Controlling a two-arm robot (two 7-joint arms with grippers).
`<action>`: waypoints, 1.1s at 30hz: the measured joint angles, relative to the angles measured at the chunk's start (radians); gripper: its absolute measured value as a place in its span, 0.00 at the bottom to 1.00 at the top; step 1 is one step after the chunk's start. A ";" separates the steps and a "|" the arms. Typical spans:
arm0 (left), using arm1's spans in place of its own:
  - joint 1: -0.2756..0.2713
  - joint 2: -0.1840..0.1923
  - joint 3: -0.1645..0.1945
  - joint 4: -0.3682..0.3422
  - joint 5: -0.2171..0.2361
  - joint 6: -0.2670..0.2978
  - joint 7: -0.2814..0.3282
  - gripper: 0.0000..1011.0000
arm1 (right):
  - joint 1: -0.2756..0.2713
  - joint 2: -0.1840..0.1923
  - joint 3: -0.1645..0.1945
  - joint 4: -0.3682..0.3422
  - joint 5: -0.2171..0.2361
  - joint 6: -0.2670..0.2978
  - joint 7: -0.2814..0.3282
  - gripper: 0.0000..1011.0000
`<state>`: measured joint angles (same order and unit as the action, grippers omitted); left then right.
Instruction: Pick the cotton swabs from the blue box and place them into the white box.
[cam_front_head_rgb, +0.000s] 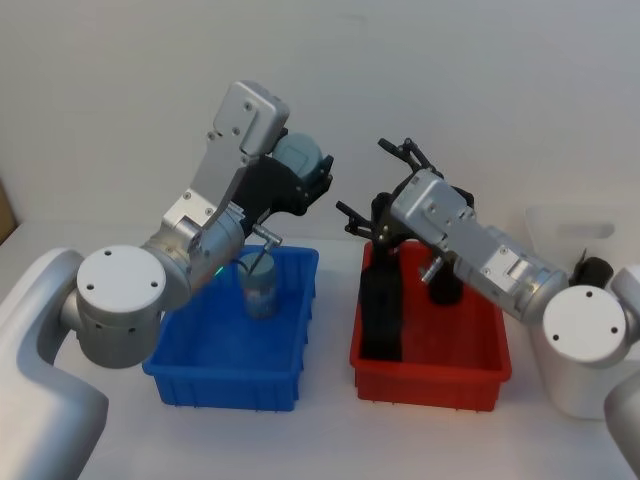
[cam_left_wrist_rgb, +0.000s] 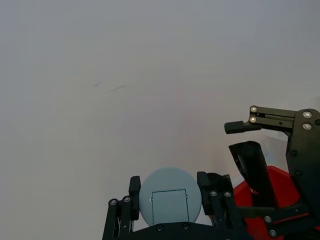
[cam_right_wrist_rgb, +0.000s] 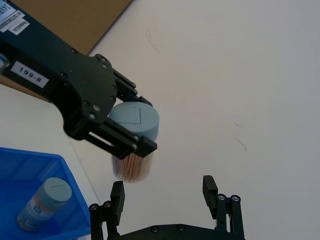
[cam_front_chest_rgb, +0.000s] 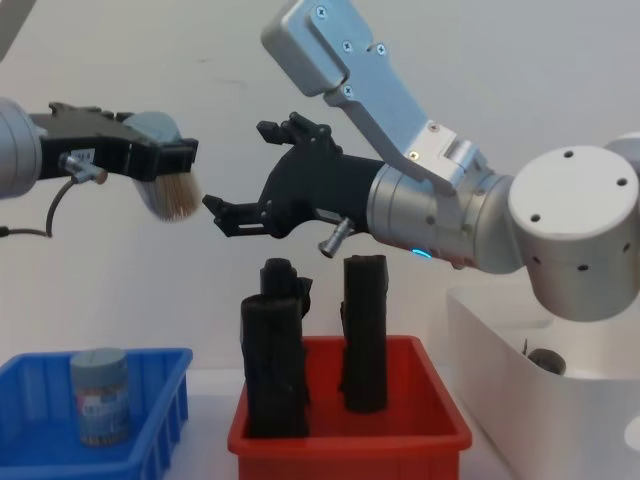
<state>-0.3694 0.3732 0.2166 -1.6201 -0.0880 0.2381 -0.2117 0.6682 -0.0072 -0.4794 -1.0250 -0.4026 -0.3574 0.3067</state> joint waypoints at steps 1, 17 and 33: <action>0.002 0.000 0.000 -0.001 -0.003 0.002 -0.001 0.68 | 0.001 -0.001 -0.001 0.001 -0.001 0.001 -0.001 0.99; 0.014 -0.004 0.003 -0.013 -0.023 0.018 -0.017 0.68 | 0.017 -0.013 -0.016 0.020 -0.007 0.035 0.031 0.99; -0.005 -0.011 0.004 -0.002 0.002 0.023 -0.025 0.68 | 0.019 -0.011 -0.027 0.013 0.005 0.088 0.111 0.99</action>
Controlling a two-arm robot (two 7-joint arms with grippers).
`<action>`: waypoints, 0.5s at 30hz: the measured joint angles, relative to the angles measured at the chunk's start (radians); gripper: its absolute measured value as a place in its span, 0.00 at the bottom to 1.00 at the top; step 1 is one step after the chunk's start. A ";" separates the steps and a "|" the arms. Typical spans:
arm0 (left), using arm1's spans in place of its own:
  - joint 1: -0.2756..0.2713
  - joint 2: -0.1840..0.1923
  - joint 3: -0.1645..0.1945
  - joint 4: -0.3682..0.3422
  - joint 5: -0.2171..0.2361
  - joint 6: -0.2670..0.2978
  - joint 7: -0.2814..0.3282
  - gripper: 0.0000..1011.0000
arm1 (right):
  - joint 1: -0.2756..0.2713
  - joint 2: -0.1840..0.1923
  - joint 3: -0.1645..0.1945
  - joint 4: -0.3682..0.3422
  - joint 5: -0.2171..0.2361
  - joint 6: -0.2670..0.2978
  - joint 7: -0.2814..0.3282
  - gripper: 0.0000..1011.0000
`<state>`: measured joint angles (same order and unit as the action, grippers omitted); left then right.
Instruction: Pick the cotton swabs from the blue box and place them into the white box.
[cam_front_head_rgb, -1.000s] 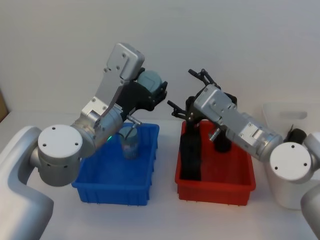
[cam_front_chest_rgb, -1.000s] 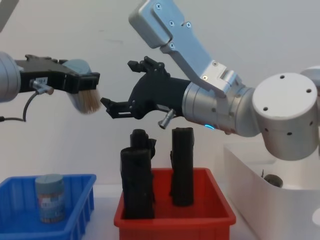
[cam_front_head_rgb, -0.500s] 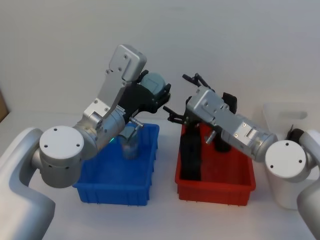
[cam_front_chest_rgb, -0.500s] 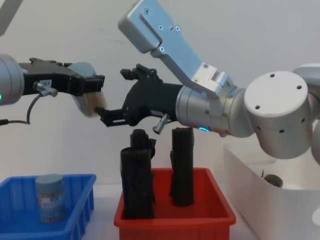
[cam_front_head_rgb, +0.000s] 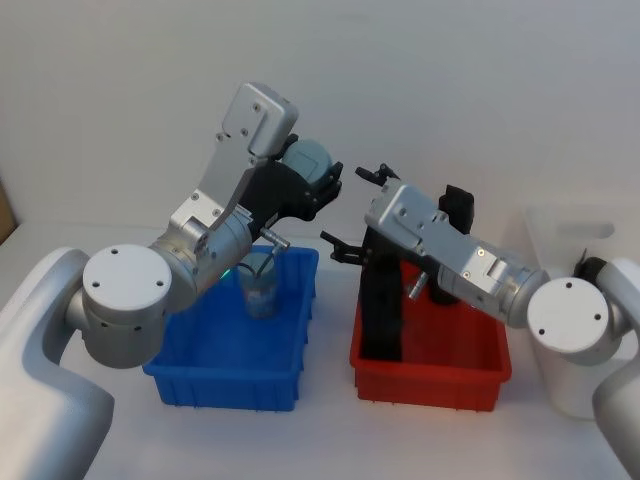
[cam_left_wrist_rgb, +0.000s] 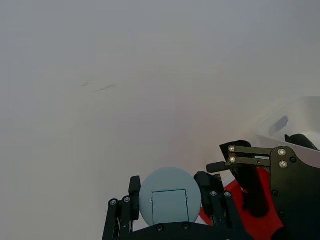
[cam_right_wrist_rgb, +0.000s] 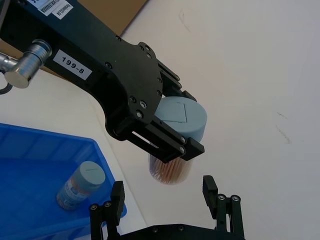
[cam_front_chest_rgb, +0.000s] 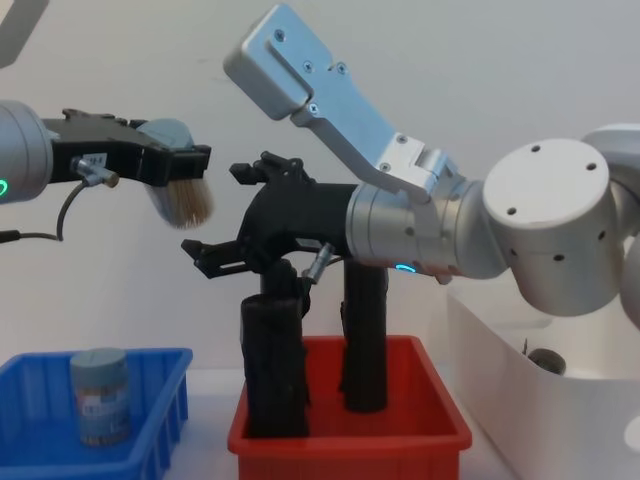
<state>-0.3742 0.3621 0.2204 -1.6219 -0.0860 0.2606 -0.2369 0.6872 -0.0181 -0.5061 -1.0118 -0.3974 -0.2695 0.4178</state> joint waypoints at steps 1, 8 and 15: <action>0.000 0.000 0.000 0.000 0.001 0.001 -0.001 0.68 | 0.000 0.000 0.000 0.000 0.000 0.002 0.001 0.99; 0.000 -0.001 0.002 0.000 0.004 0.014 -0.012 0.68 | 0.004 -0.002 -0.004 0.005 0.003 0.008 0.003 0.99; 0.007 -0.001 0.004 -0.005 0.004 0.022 -0.017 0.68 | 0.007 -0.004 -0.008 0.010 0.005 0.014 0.004 0.99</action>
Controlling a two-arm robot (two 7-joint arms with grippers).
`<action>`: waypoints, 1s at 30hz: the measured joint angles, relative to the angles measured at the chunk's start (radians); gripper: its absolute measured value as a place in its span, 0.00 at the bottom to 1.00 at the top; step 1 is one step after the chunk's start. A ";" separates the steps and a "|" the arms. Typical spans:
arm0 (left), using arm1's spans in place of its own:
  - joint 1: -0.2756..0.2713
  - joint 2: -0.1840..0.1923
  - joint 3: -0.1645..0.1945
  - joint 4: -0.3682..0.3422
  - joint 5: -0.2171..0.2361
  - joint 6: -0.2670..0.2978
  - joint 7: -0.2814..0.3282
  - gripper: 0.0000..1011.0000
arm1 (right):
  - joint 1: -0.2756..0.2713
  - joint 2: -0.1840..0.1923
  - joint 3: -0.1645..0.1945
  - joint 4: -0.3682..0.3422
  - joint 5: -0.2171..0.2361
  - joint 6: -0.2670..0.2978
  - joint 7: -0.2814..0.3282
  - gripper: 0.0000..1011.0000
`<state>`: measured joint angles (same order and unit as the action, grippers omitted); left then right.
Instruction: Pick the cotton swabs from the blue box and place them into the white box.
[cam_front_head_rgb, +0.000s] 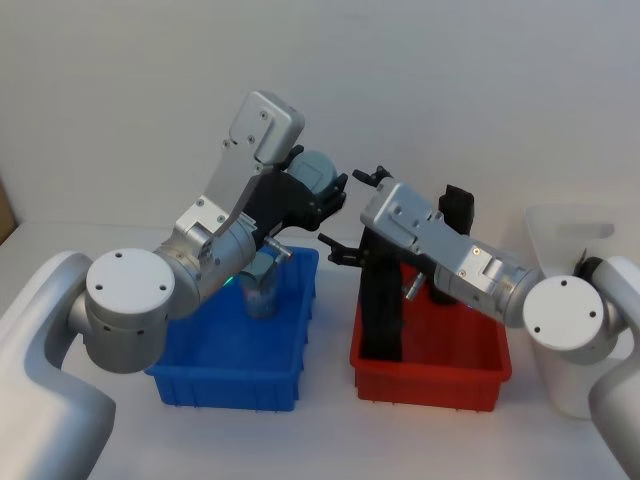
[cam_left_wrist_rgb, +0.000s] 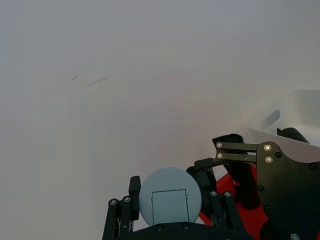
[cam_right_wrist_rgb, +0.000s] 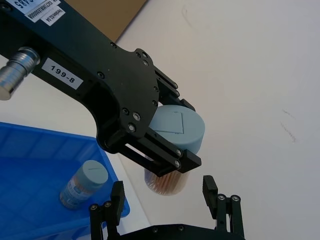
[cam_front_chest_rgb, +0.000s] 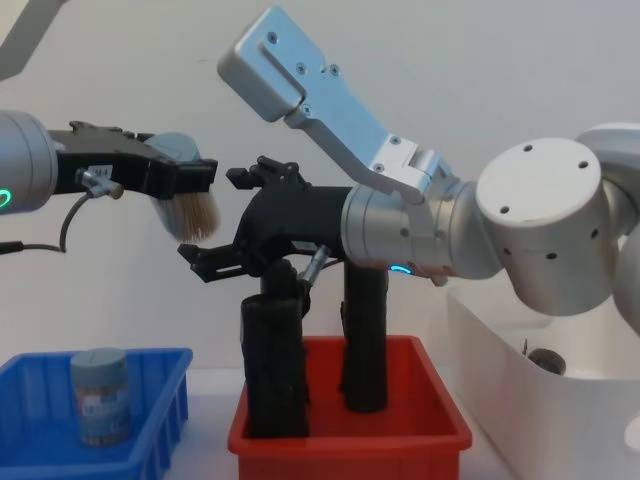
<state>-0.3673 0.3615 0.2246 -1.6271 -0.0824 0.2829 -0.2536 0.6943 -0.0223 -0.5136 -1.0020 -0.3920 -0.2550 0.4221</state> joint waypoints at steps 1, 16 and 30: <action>0.001 0.000 0.000 -0.001 0.000 0.001 -0.001 0.68 | 0.001 0.000 0.000 0.001 0.001 0.001 0.000 0.99; 0.007 -0.003 0.002 -0.019 -0.008 0.005 -0.009 0.68 | 0.016 -0.008 -0.006 0.026 0.001 0.010 -0.010 0.99; 0.005 -0.005 0.003 -0.027 -0.010 0.004 -0.020 0.68 | 0.041 -0.023 -0.009 0.061 0.001 0.005 -0.033 0.99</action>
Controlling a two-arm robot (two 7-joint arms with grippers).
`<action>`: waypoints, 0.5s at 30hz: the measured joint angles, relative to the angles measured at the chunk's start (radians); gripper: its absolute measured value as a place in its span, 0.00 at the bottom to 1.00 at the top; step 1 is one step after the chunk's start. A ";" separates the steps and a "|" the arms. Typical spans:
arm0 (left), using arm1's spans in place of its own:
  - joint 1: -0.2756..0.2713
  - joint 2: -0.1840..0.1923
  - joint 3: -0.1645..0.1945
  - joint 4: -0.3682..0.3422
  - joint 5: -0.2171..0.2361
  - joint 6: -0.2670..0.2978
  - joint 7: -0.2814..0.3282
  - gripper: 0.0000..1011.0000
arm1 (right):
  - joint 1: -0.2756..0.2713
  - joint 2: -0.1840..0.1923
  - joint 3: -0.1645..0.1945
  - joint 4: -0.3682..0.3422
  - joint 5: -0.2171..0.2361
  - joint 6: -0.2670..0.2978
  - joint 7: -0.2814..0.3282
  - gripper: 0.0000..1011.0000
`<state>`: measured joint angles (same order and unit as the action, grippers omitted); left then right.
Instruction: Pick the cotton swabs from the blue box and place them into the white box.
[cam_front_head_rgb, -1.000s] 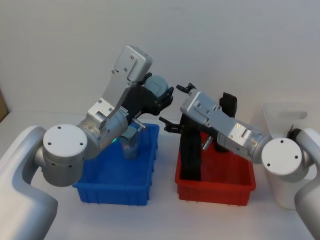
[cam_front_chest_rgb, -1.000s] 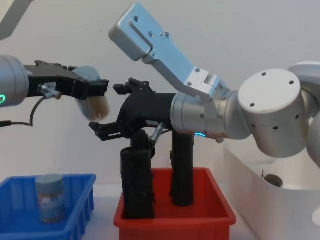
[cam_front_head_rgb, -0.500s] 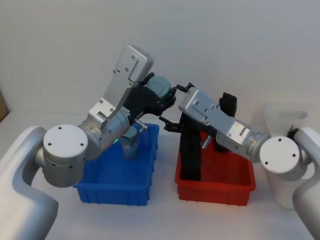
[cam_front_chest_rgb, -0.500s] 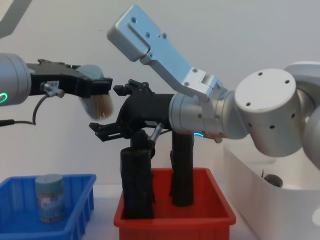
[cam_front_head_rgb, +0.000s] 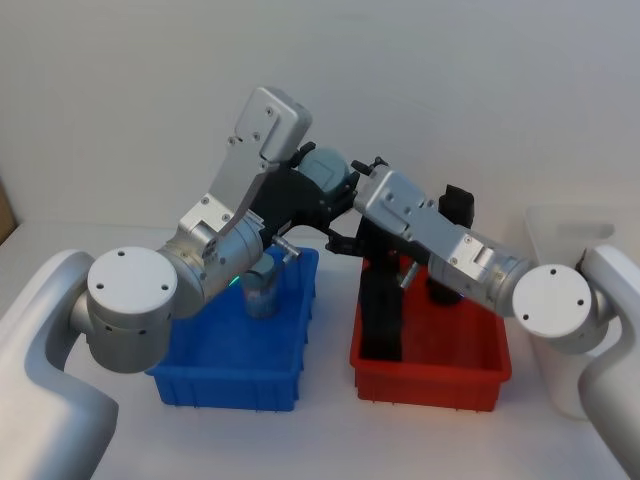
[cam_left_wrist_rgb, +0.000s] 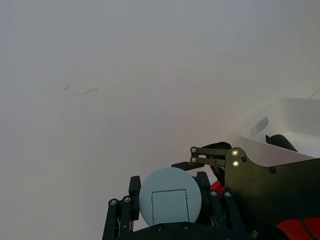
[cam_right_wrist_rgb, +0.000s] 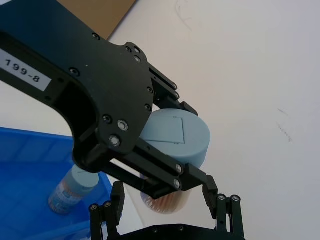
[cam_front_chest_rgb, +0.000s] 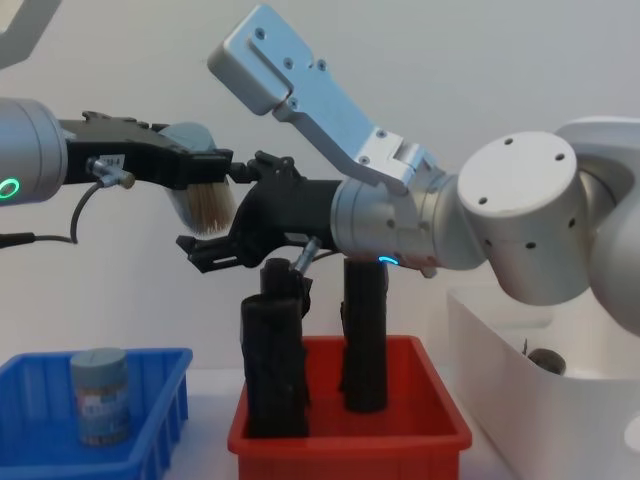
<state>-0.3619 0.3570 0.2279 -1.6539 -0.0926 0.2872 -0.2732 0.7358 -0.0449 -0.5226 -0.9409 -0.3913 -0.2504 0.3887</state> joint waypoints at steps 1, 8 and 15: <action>0.000 0.000 0.000 0.000 0.000 0.000 0.000 0.68 | 0.002 -0.001 0.000 0.002 0.000 -0.001 -0.001 0.99; 0.000 0.000 0.001 -0.003 0.001 0.005 -0.005 0.68 | 0.019 -0.009 0.001 0.025 0.002 -0.013 -0.016 0.99; 0.001 0.001 0.000 -0.004 0.004 0.009 -0.007 0.68 | 0.029 -0.014 0.001 0.041 0.004 -0.022 -0.025 0.94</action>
<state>-0.3610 0.3577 0.2284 -1.6580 -0.0890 0.2958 -0.2804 0.7644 -0.0586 -0.5211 -0.9003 -0.3873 -0.2719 0.3639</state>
